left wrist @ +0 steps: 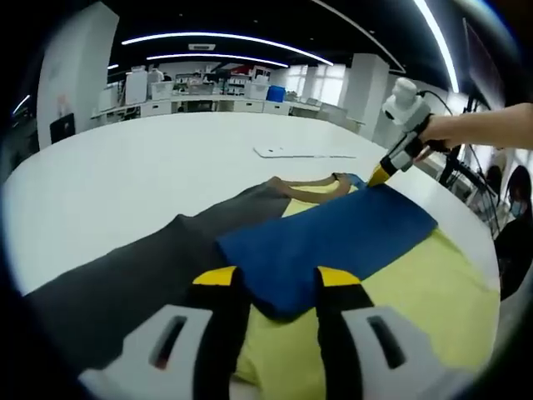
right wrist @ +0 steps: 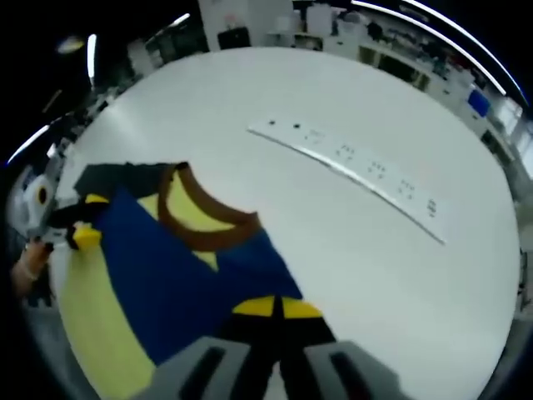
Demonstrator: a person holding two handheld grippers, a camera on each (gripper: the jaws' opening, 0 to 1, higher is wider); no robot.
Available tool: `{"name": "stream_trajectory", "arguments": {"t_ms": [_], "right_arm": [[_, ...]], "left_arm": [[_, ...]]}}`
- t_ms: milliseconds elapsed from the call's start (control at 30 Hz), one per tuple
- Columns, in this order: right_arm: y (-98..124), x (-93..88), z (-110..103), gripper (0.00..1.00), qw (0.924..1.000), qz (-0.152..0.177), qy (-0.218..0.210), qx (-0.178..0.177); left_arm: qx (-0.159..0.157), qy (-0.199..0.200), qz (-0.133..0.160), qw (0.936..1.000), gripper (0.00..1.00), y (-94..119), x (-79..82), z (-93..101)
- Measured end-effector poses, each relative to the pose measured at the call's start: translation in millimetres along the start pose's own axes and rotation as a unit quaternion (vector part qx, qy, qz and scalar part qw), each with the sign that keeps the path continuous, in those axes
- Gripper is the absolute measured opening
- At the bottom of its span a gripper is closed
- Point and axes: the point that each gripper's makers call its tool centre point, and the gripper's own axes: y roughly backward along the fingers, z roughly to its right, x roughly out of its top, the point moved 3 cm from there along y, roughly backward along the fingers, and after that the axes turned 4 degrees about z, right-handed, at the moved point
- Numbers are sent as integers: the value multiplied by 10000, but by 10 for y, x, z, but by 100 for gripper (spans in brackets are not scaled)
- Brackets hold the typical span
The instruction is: Fold the garment on the visible template until the final outline fits inside the template.
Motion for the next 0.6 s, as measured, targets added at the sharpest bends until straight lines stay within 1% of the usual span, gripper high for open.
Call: {"name": "stream_trajectory", "arguments": {"t_ms": [133,200,267,333,433,500,567,600], "right_arm": [[49,-35,63,0,9999,-51,-80,-70],[63,-36,70,0,9999,19,-149,4],[55,15,30,0,9989,165,-421,125],[44,56,-6,0,9991,195,-325,192],[-1,92,-65,0,9995,158,-144,225],[-30,49,-99,0,9998,-40,64,209],[-53,16,-102,1,9994,-125,297,148],[-64,-21,-120,1,9991,-215,323,157]], "left_arm": [[27,-71,-10,10000,32,-11,2,15],[19,-74,-20,10000,32,-5,7,41],[47,-43,-18,10000,31,-8,11,30],[137,-74,-29,9999,25,-11,8,-23],[140,-9,-62,9999,21,3,10,-65],[159,-80,-103,9998,20,16,2,-74],[167,-215,-112,9996,19,33,-4,-69],[166,-207,-143,9995,19,33,-21,-69]]}}
